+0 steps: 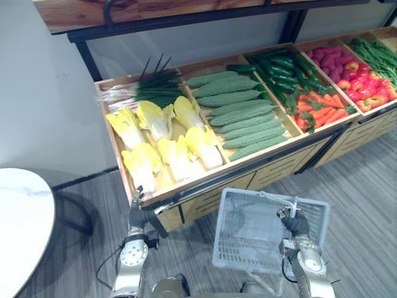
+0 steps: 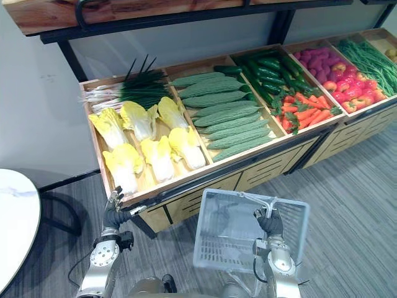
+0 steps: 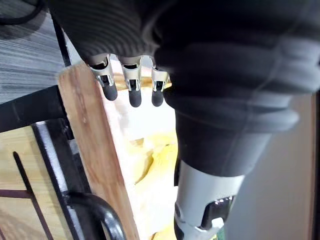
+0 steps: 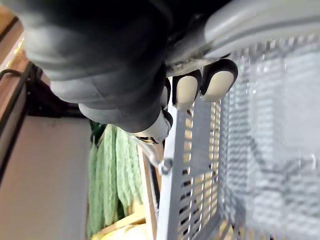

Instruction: Pick vegetable in the basket

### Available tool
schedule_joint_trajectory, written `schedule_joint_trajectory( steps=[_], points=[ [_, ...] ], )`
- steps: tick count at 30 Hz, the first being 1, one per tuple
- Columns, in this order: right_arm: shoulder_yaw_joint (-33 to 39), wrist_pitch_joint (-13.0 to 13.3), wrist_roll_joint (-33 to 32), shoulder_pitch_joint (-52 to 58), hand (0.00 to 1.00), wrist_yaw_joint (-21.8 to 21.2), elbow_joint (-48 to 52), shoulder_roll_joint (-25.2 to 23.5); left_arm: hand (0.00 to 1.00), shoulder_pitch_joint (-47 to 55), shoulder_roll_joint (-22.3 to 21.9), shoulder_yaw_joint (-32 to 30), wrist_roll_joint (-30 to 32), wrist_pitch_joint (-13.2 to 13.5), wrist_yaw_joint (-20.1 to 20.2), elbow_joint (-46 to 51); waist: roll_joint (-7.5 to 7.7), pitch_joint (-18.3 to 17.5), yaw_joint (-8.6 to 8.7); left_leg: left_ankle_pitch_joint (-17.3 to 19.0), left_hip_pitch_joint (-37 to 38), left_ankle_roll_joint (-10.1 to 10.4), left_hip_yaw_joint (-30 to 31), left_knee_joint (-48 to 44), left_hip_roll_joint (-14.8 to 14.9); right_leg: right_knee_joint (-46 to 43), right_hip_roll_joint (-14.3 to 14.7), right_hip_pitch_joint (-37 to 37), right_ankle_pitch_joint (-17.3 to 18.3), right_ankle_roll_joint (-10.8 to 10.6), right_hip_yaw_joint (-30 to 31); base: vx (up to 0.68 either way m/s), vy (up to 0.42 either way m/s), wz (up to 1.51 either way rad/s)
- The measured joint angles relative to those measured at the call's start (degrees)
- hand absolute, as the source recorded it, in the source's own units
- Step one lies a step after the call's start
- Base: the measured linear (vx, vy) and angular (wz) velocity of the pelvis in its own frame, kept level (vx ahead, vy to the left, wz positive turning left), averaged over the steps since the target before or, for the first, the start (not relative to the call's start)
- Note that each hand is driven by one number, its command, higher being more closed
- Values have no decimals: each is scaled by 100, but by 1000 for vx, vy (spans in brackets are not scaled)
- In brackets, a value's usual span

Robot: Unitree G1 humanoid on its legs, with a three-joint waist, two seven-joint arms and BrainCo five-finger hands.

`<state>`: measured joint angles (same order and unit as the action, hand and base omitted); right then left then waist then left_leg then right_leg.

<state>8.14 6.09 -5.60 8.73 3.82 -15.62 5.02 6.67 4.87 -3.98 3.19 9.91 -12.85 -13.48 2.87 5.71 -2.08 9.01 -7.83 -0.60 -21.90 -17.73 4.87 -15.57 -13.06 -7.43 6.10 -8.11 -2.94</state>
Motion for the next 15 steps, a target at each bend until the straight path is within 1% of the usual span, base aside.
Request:
schedule_joint_trajectory(
  steps=[1,2,4,6,9,11,12,13,14,15],
  points=[
    [18,0,-2,-2,100,1,-52,1,0,-50,13,-5,12,0,-5,0,0,-1,-2,-19,-8,-1,31,28,-15,104,5,43,0,0,0,-11,0,10],
    [36,2,-6,-14,100,9,-160,1,0,-160,37,-11,49,0,-18,0,10,-3,-2,-121,-9,-9,65,154,-56,275,7,107,-12,13,-1,-22,-29,18],
    [34,4,-4,-29,100,-6,-226,-3,0,-314,46,-21,148,1,-61,3,12,-3,-4,-270,-8,-6,96,364,-84,450,42,113,-80,100,-1,-58,-33,12],
    [29,10,-4,-139,100,-25,-532,-11,0,-440,102,-73,226,-6,-195,3,49,-22,-9,-432,18,34,122,618,-87,598,108,101,-166,165,1,-86,-39,-1],
    [32,11,-5,-173,100,-27,-657,-10,0,-594,191,-154,384,-61,-413,1,80,-35,-5,-558,80,120,114,901,-98,735,161,83,-267,188,37,-68,-28,-9],
    [29,10,-5,-166,100,-33,-780,-11,0,-910,355,-271,494,-104,-637,-46,135,-31,10,-705,141,153,71,1139,-104,790,212,13,-349,215,143,-65,-26,-15],
    [29,10,-6,-131,100,-33,-789,-10,0,-1080,443,-297,554,-147,-718,-109,149,-24,49,-751,162,160,69,1212,-108,800,223,7,-362,222,147,-55,-28,-8],
    [23,10,-8,-94,100,-39,-789,-10,0,-1300,590,-314,628,-214,-776,-236,160,-30,131,-823,182,159,72,1292,-114,812,232,-5,-388,209,149,-59,-45,-24],
    [16,11,-62,15,100,-48,-783,7,0,-2195,977,-338,837,-349,-998,-841,222,3,262,-920,153,153,-42,1396,-79,823,297,-162,-471,220,258,-46,-35,-30],
    [1,21,-71,11,100,-56,-768,22,0,-2396,1063,-336,870,-356,-1031,-1035,228,10,305,-922,135,151,-81,1396,-74,807,303,-205,-476,224,297,-32,-26,-37]
  ],
)
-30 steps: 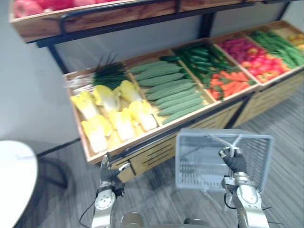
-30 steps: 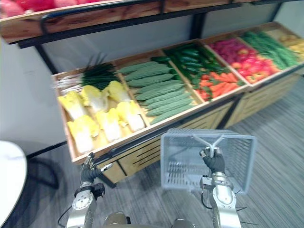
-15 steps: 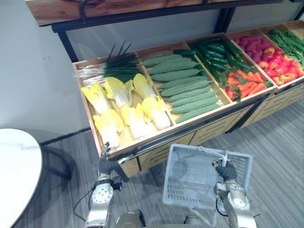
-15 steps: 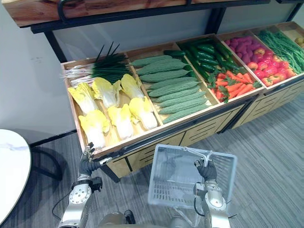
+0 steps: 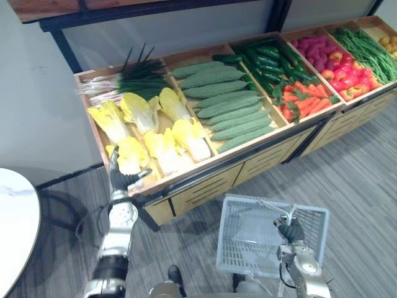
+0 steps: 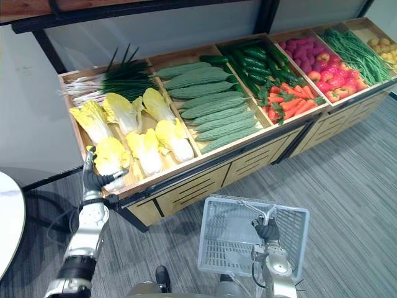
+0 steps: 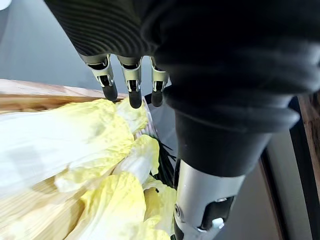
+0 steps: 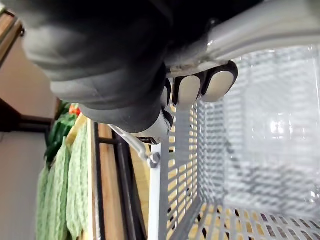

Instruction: Pick vegetable in the basket

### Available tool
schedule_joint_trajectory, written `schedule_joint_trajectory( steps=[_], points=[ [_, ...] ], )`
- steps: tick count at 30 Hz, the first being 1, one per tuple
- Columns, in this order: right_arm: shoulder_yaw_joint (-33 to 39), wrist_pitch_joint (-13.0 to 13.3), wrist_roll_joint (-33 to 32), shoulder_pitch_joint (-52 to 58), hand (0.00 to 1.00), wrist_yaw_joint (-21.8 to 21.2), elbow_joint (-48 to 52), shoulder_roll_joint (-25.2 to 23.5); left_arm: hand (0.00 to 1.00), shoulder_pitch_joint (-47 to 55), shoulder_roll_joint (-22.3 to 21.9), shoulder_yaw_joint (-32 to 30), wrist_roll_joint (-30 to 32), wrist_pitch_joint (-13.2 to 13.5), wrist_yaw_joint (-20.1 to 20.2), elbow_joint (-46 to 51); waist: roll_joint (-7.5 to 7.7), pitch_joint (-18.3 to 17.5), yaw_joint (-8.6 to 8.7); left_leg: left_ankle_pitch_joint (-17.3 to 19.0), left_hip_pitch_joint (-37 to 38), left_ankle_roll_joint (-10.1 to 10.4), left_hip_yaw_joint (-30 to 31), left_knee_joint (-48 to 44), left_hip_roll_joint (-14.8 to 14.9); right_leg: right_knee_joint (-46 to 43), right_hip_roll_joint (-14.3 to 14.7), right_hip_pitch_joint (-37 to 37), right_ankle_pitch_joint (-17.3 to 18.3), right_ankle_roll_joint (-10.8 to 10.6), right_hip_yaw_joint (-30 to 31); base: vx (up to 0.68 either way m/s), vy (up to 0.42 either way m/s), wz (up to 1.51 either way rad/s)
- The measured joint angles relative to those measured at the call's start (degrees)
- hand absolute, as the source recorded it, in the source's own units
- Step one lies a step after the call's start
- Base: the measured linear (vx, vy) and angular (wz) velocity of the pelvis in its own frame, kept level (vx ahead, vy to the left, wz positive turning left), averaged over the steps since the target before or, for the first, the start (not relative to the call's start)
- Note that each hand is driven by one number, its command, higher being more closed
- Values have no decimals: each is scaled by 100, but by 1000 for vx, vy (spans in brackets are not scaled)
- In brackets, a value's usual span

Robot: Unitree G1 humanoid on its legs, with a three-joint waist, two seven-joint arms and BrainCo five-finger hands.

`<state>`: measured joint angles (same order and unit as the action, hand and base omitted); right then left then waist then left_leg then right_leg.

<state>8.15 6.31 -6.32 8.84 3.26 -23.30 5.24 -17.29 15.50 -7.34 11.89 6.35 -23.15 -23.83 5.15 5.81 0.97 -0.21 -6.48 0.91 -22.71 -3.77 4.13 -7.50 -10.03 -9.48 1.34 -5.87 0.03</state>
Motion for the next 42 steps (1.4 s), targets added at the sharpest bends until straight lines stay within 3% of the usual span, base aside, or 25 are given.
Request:
schedule_joint_trajectory(
  steps=[3,8,16,29,36,37,42],
  points=[
    [-15,4,-42,11,100,-21,20,63,0,-402,53,17,5,-90,-74,-185,22,71,143,0,-62,0,-97,-4,14,-13,14,-130,-42,-4,95,8,4,-16],
    [-213,30,-218,-18,100,-23,530,158,0,-1546,266,262,20,-129,-75,-1072,87,406,152,-3,-489,-8,-221,-241,188,-37,149,-516,-216,35,239,-31,-32,-19],
    [-493,236,-276,-46,100,31,1257,407,0,-2502,215,439,523,-449,-121,-1994,82,912,165,23,-828,28,-355,-531,532,-34,405,-839,-388,110,340,-16,-48,-14],
    [-749,460,-447,40,100,40,1592,523,0,-2904,378,67,1819,-783,-350,-2356,26,1187,95,54,-1165,73,-382,-649,697,188,485,-1037,-551,111,346,5,-13,-2],
    [-756,470,-446,62,100,48,1592,544,0,-2888,438,40,2149,-871,-472,-2352,-95,1292,34,47,-1177,78,-341,-613,709,198,488,-1032,-556,105,315,21,-9,2],
    [-755,480,-444,65,100,58,1592,544,100,-2884,436,40,2159,-873,-483,-2340,-119,1320,33,43,-1176,82,-314,-611,711,201,491,-1014,-555,104,297,15,-12,8],
    [-756,539,-437,70,100,81,1591,543,100,-2721,426,14,2169,-873,-588,-2058,-142,1401,21,-12,-1160,139,-222,-500,697,216,497,-986,-555,105,209,7,-15,8]
  ],
)
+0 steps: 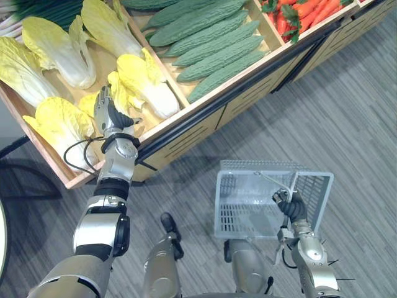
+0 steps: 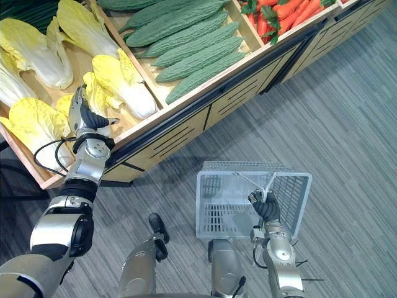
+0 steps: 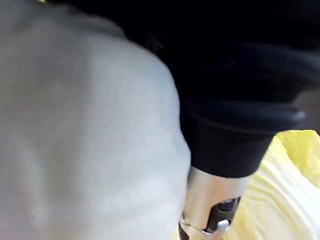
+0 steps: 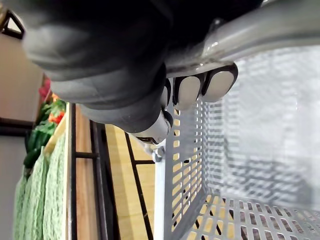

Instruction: Pick vegetable in the basket

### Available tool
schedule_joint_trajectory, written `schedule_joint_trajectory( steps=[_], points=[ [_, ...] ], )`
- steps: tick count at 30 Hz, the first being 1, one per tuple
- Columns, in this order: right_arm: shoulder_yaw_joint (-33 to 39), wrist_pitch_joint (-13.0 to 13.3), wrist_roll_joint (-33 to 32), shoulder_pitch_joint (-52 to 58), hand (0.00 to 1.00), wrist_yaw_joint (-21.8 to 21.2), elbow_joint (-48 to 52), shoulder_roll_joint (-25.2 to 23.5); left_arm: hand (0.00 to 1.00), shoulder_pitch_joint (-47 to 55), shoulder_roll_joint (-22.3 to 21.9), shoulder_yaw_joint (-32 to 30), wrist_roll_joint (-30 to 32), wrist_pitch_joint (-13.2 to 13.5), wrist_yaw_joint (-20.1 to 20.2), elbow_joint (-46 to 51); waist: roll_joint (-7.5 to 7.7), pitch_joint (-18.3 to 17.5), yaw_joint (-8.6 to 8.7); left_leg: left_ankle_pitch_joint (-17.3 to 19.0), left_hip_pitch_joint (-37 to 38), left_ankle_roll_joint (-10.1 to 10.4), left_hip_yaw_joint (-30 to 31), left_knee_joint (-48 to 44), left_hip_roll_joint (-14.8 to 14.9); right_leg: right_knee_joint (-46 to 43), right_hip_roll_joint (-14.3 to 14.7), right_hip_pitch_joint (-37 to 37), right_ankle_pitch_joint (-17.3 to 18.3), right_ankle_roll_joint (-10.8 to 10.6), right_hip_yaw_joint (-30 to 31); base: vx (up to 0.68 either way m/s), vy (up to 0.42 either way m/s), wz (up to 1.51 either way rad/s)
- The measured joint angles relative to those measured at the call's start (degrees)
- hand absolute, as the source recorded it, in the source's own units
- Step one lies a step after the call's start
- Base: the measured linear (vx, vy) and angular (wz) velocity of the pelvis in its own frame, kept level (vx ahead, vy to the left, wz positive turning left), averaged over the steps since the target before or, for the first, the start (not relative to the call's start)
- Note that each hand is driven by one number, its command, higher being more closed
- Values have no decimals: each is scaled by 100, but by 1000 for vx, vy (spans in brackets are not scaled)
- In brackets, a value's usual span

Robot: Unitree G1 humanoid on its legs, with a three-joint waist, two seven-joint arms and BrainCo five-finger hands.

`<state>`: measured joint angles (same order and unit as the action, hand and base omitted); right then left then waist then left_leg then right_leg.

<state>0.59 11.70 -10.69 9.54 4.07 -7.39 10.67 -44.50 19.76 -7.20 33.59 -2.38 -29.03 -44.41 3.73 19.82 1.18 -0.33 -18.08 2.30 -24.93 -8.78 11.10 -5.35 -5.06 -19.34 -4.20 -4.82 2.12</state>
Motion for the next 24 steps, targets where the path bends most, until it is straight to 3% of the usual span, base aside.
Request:
schedule_joint_trajectory(
  steps=[14,19,24],
  points=[
    [9,72,-4,8,100,-25,0,-7,100,136,99,-247,-277,98,37,309,-17,2,-58,-30,91,14,74,107,-29,61,6,131,6,-5,-55,25,-1,2],
    [141,75,-4,65,100,-18,0,-50,100,906,90,-249,-398,33,-12,1417,-83,4,-64,-36,329,17,132,215,-144,54,-21,351,108,-46,-116,43,16,8],
    [382,79,-4,159,100,0,-44,-144,100,1680,-148,-286,-448,40,-178,2648,-180,-44,-203,-45,501,17,243,312,-267,-183,-113,443,369,-57,-207,46,17,15]
  ],
)
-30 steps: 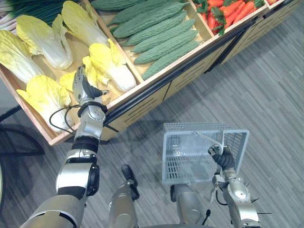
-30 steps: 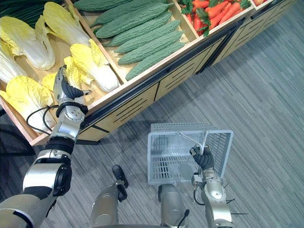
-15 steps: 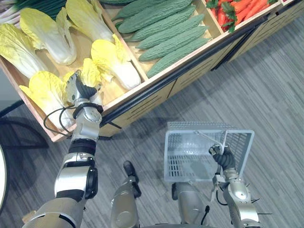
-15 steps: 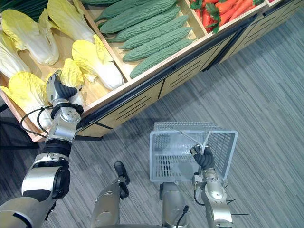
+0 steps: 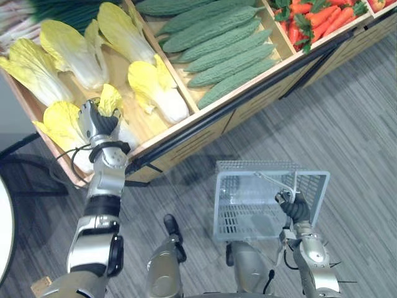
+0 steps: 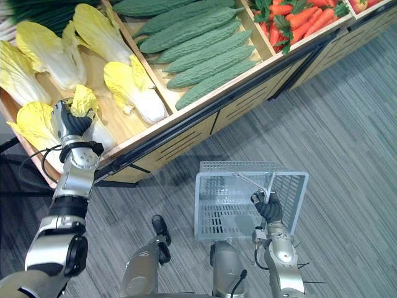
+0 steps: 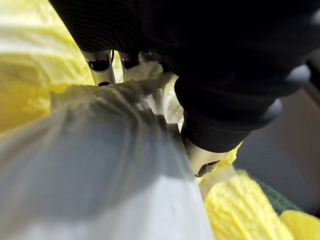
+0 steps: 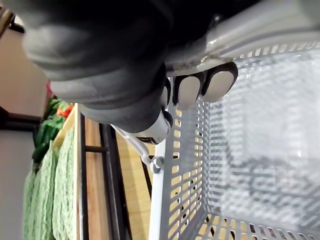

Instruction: Pick vegetable in the basket

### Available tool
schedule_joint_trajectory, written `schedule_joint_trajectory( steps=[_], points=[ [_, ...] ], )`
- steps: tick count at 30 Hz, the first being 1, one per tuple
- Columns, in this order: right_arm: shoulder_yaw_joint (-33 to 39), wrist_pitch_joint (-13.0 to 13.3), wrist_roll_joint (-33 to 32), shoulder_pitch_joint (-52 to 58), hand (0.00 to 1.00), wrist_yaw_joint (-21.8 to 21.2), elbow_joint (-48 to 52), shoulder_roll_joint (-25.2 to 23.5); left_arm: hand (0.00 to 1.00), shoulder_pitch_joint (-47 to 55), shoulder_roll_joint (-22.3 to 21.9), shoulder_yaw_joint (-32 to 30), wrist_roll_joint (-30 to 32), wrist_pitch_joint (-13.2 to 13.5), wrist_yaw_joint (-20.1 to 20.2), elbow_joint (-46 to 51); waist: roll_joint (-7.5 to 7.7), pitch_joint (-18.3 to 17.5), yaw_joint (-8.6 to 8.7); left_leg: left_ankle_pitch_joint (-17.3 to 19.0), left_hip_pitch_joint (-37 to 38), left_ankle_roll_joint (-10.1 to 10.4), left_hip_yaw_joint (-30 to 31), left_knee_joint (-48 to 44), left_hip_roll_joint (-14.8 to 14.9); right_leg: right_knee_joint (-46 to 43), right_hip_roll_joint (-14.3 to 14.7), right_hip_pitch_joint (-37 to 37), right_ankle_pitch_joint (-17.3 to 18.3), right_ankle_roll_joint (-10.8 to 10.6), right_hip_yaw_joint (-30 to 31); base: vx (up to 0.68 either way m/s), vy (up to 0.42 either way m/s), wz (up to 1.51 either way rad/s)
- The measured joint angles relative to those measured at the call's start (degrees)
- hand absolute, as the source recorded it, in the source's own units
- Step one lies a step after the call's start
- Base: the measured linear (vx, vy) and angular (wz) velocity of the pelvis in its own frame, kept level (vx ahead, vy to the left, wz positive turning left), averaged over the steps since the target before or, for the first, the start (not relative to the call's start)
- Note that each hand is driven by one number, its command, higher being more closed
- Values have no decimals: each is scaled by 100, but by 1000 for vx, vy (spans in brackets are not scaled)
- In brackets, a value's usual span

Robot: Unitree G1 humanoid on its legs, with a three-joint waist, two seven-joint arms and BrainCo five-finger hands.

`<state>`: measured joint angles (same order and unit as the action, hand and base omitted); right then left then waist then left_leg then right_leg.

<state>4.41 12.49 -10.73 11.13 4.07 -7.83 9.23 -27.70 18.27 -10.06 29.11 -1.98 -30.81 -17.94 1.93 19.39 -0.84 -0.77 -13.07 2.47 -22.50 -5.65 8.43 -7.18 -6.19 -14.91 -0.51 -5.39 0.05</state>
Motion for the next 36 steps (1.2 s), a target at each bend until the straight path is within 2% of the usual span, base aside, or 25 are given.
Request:
schedule_joint_trajectory(
  steps=[4,7,8,11,15,18,21,24,26,27,28,29,30,31,32,33,34,36],
  points=[
    [64,0,5,3,100,-32,-21,-108,100,481,-279,-198,2,9,-218,910,-21,-44,5,-86,226,-28,152,162,-92,-115,-42,150,110,-30,-24,38,5,12],
    [238,-7,5,-11,100,-38,-264,-229,100,835,-635,-189,-165,187,-306,1317,-103,-366,9,-89,230,-31,254,180,-122,-168,-65,177,168,-13,-98,40,-5,15],
    [320,-27,5,21,100,-38,-269,-252,100,1041,-877,-185,-353,294,-304,1569,-168,-458,15,-106,390,-43,333,284,-143,-164,-64,320,186,2,-160,44,-3,16],
    [497,-41,7,150,100,-37,-255,-389,100,1494,-1288,-120,-692,626,-283,2081,-195,-686,29,-168,627,-16,448,472,-172,-169,-57,534,302,49,-186,23,-9,18],
    [646,-55,16,222,100,-32,-181,-538,100,2154,-1665,-40,-1117,923,-132,2563,-209,-930,16,-197,926,24,417,599,-143,-173,-13,752,359,85,-156,1,-13,-3],
    [648,-132,74,319,100,-20,158,-603,100,2453,-1787,75,-1334,1009,41,2787,-211,-1010,22,-186,1031,38,280,594,-125,-212,10,759,357,86,-30,-14,-11,-28],
    [650,-180,195,377,100,24,575,-710,100,2778,-1875,258,-1456,1029,218,3018,-189,-1036,9,-2,1209,107,-75,424,-74,-292,71,689,341,64,322,-23,4,-62],
    [628,-187,262,434,100,115,1059,-800,100,2966,-1907,532,-1533,1130,394,3140,-147,-1077,0,527,1200,206,-692,-281,158,-452,247,474,285,29,959,-27,7,-119],
    [569,-191,312,402,100,135,1365,-812,100,2992,-1912,737,-1571,1154,517,3221,-120,-1101,18,839,1194,201,-1235,-779,411,-401,357,288,241,174,1086,-24,17,-152],
    [506,-186,351,312,100,165,1404,-799,100,3024,-1919,789,-1571,1184,608,3219,-115,-1146,38,907,1213,190,-1547,-891,529,-232,256,206,291,555,646,-26,30,-166],
    [419,-182,357,152,100,204,1365,-793,100,3027,-1908,826,-1573,1195,702,3216,-90,-1152,104,914,1261,176,-1836,-892,598,-127,-14,130,183,865,-263,-19,34,-141],
    [368,-182,355,58,100,205,1312,-784,100,3031,-1904,826,-1577,1201,734,3199,-79,-1155,151,914,1291,175,-1988,-898,646,-86,-158,120,131,953,-772,11,2,-129],
    [283,-181,354,-134,100,201,1124,-776,100,3033,-1891,803,-1598,1202,780,3108,-60,-1167,175,914,1358,174,-2186,-904,707,-23,-400,136,106,999,-1713,16,-16,-104],
    [238,-181,354,-223,100,197,1011,-762,100,3036,-1889,778,-1613,1202,824,3060,-65,-1165,162,914,1416,175,-2258,-903,745,-19,-472,165,96,1013,-2090,58,-174,-179],
    [75,-191,355,-465,100,148,659,-744,100,3042,-1869,693,-1616,1202,841,2892,-53,-1173,76,916,1650,180,-2369,-845,801,-4,-520,208,-158,1014,-2587,58,-200,-152],
    [21,-202,355,-480,100,120,612,-729,100,3035,-1845,670,-1617,1202,842,2826,-51,-1174,69,927,1729,197,-2393,-824,798,31,-490,208,-344,866,-2547,70,-237,-154],
    [-34,-239,354,-479,100,69,567,-656,100,3022,-1853,659,-1616,1202,857,2718,-111,-1167,70,945,1828,225,-2426,-819,848,62,-367,195,-477,666,-2363,63,-155,-86],
    [-112,-347,341,-487,100,-29,435,-402,100,3015,-1888,713,-1617,1203,969,2480,-305,-1220,119,951,1952,238,-2469,-981,1095,93,-59,180,-316,732,-2144,95,-165,-89]
  ],
)
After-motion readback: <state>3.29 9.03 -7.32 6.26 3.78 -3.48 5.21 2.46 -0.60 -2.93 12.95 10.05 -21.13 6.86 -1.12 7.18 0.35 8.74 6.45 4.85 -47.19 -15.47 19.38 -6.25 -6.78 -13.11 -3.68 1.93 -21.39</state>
